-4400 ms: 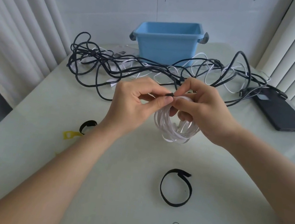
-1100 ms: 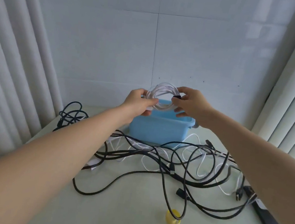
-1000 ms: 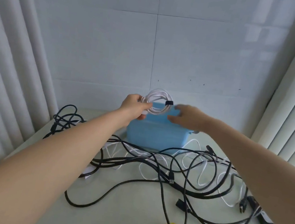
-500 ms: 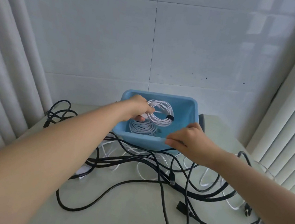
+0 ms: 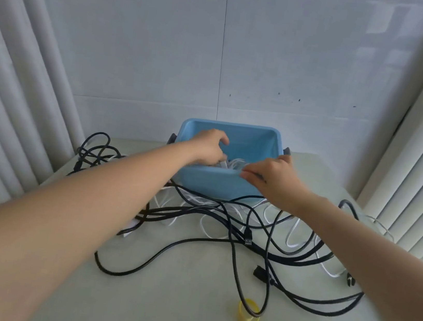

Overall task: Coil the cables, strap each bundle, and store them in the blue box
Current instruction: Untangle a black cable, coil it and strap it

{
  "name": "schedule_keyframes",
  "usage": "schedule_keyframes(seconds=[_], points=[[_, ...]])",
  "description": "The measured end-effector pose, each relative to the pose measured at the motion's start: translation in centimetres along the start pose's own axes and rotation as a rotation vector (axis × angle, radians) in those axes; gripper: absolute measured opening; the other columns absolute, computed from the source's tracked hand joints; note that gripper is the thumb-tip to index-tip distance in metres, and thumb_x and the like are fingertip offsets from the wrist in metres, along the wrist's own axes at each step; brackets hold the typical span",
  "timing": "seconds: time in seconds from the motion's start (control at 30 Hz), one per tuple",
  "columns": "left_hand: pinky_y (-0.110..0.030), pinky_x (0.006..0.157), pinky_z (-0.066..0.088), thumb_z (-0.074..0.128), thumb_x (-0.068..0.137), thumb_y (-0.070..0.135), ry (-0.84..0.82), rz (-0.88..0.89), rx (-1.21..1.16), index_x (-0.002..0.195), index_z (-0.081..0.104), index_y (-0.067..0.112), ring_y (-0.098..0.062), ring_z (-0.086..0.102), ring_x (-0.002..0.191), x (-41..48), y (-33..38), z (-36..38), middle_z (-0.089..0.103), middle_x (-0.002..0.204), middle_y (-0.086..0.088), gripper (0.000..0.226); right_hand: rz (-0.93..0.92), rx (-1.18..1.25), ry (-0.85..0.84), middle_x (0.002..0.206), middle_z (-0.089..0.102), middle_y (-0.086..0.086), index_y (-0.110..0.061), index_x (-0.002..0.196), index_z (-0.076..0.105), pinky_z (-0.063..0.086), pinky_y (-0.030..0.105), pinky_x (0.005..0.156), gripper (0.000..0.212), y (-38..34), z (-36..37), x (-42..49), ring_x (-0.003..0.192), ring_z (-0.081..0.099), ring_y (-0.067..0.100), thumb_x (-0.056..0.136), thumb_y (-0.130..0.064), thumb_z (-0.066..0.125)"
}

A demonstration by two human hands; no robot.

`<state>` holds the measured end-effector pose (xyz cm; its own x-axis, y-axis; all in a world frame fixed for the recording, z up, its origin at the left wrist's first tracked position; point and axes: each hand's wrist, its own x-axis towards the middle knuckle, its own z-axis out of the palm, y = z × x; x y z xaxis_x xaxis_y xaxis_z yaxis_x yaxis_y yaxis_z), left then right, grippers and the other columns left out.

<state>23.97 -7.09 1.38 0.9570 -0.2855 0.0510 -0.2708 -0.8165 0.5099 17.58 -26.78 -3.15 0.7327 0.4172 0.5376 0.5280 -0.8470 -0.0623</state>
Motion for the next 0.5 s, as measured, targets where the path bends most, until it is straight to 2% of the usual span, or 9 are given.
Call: schedule_keyframes(seconds=[0.07,0.17,0.23,0.27,0.33,0.4,0.47,0.5], points=[[-0.029,0.097,0.05,0.068,0.092,0.018,0.035,0.061,0.013,0.123,0.066,0.02,-0.019,0.066,0.107,-1.5,-0.4,-1.0,0.066,0.123,-0.002,0.031,0.069,-0.076,0.048,0.064,0.06,-0.009,-0.025,0.084,0.07,0.022,0.036,0.077,0.028,-0.4,0.0,0.4,0.074,0.052,0.023,0.102,-0.037,0.05],[-0.029,0.097,0.049,0.068,0.09,0.018,0.172,0.183,0.01,0.112,0.072,0.022,-0.014,0.064,0.103,-4.5,-1.1,-1.8,0.071,0.115,0.003,0.023,0.225,-0.145,0.012,0.066,0.056,-0.005,-0.024,0.086,0.065,0.016,0.035,0.074,0.032,-0.9,0.0,1.2,0.089,0.05,0.026,0.103,-0.04,0.043],[-0.032,0.097,0.049,0.068,0.089,0.015,0.285,0.278,0.007,0.108,0.073,0.02,-0.016,0.063,0.103,-7.0,-1.7,-1.8,0.071,0.112,0.003,0.021,0.315,-0.177,-0.059,0.094,0.065,0.0,-0.026,0.104,0.065,0.017,0.037,0.079,0.026,-1.6,-0.2,1.5,0.105,0.046,0.028,0.102,-0.038,0.042],[-0.032,0.096,0.049,0.068,0.089,0.014,0.31,0.303,-0.005,0.106,0.074,0.02,-0.015,0.063,0.103,-8.6,-1.9,-1.7,0.071,0.109,0.005,0.02,0.335,-0.19,-0.102,0.114,0.063,0.003,-0.027,0.118,0.062,0.021,0.039,0.086,0.027,-2.1,-0.3,1.3,0.114,0.042,0.029,0.101,-0.037,0.045],[-0.029,0.092,0.049,0.069,0.089,0.015,0.272,0.305,-0.047,0.102,0.075,0.021,-0.013,0.063,0.101,-11.4,-2.3,-1.5,0.069,0.101,0.01,0.016,0.339,-0.173,-0.134,0.143,0.047,0.004,-0.027,0.142,0.047,0.025,0.047,0.103,0.046,-3.2,-1.0,0.9,0.13,0.032,0.03,0.098,-0.039,0.053],[-0.021,0.084,0.048,0.071,0.089,0.016,0.193,0.27,-0.101,0.102,0.076,0.022,-0.005,0.062,0.091,-14.3,-2.7,-0.9,0.064,0.093,0.018,0.015,0.341,-0.079,-0.071,0.148,0.041,0.003,-0.026,0.148,0.04,0.025,0.053,0.111,0.056,-4.9,-2.2,-0.2,0.135,0.029,0.031,0.096,-0.04,0.058],[-0.014,0.077,0.044,0.073,0.089,0.015,0.135,0.25,-0.147,0.106,0.075,0.022,0.002,0.059,0.082,-16.9,-2.9,0.0,0.065,0.094,0.015,0.019,0.339,0.071,-0.011,0.141,0.047,0.004,-0.026,0.142,0.049,0.026,0.055,0.112,0.049,-6.3,-3.7,-1.8,0.13,0.036,0.03,0.095,-0.036,0.061],[-0.016,0.078,0.045,0.074,0.088,0.015,0.104,0.268,-0.158,0.11,0.074,0.023,0.001,0.06,0.085,-18.3,-3.0,0.5,0.067,0.101,0.01,0.023,0.327,0.131,-0.026,0.136,0.052,0.004,-0.025,0.136,0.056,0.029,0.054,0.111,0.043,-7.0,-4.6,-3.0,0.127,0.041,0.03,0.095,-0.033,0.062]])
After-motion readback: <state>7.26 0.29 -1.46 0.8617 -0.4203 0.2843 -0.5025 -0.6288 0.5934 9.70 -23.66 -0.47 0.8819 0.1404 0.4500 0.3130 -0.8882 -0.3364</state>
